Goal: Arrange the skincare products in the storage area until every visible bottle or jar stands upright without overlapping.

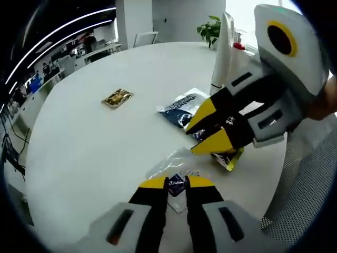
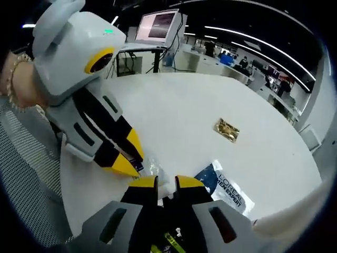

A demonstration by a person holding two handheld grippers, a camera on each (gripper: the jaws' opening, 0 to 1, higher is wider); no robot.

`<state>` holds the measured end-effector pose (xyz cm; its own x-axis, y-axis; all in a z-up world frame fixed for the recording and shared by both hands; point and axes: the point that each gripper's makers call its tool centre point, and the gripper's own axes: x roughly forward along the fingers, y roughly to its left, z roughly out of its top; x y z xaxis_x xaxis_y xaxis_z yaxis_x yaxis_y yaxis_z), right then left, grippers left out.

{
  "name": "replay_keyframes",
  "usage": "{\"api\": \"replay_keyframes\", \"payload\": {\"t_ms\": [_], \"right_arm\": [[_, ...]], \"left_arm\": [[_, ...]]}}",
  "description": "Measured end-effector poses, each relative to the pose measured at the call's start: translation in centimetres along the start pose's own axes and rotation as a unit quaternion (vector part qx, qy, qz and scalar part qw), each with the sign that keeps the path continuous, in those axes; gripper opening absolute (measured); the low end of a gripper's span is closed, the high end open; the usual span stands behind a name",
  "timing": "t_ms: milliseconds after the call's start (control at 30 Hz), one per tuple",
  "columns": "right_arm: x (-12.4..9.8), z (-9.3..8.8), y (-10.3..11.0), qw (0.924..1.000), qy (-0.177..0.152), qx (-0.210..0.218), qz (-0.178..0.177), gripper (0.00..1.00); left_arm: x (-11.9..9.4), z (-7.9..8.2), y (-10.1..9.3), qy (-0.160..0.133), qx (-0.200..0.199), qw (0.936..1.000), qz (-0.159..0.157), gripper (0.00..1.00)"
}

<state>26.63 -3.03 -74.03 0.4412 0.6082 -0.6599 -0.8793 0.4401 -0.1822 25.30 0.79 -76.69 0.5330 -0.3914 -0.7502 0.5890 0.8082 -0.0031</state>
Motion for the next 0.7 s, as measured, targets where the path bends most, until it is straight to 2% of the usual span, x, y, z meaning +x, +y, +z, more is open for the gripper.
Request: {"api": "replay_keyframes", "payload": {"t_ms": [367, 633, 700], "right_arm": [[-1.6, -1.4, 0.1, 1.0000, 0.002, 0.002, -0.008, 0.35], [-3.4, -2.8, 0.9, 0.9999, -0.001, 0.009, 0.006, 0.48], [-3.9, -3.2, 1.2, 0.9998, -0.001, 0.017, 0.011, 0.52]], "left_arm": [[0.1, -0.1, 0.3, 0.004, -0.014, 0.9999, 0.005, 0.18], [0.1, -0.1, 0.3, 0.010, -0.028, 0.9995, 0.006, 0.18], [0.0, -0.1, 0.1, 0.012, -0.029, 0.9995, 0.002, 0.21]]}}
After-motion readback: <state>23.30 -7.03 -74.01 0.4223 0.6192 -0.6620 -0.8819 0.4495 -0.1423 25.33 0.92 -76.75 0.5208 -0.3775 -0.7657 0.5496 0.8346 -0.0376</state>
